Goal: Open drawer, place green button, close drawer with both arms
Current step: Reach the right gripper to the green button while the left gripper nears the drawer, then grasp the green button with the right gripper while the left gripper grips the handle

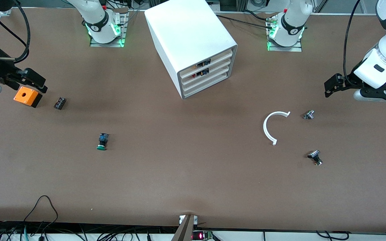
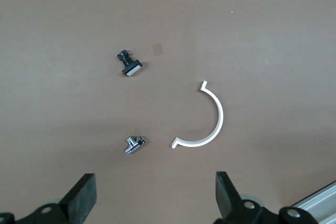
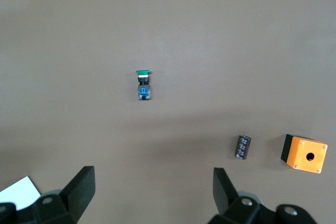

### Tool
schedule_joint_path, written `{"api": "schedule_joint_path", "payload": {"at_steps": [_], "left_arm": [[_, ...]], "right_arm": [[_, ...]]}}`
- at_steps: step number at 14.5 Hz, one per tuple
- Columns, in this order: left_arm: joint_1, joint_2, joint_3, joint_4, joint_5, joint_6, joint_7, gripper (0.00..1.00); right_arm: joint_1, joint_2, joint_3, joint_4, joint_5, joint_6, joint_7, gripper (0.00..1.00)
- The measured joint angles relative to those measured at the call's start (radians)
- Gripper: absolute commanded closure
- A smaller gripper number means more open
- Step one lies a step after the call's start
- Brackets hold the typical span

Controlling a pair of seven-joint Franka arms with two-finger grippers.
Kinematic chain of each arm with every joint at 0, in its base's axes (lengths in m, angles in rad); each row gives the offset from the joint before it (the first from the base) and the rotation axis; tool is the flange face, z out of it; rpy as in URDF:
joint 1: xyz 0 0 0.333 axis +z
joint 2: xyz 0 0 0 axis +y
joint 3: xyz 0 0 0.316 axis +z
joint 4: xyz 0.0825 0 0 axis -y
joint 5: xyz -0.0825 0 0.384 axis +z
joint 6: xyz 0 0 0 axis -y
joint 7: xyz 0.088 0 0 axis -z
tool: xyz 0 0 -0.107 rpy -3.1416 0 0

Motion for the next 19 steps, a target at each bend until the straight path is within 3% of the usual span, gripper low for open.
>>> {"api": "schedule_joint_path", "payload": {"at_steps": [7,12,19], "left_arm": [[0.000,0.000,0.000,0.000,0.000,0.000,0.000,0.00],[-0.003,0.000,0.000,0.000,-0.013,-0.040,0.001,0.00],[-0.018,0.085,-0.029,-0.007,-0.268,-0.186,0.029,0.00]], "right_arm": [[0.003,0.011,0.005,0.005,0.001,-0.031,0.001,0.01],[0.069,0.101,0.011,0.002,0.001,-0.022,0.000,0.01],[0.112,0.305,0.006,-0.052,0.000,0.234,0.000,0.01]]}}
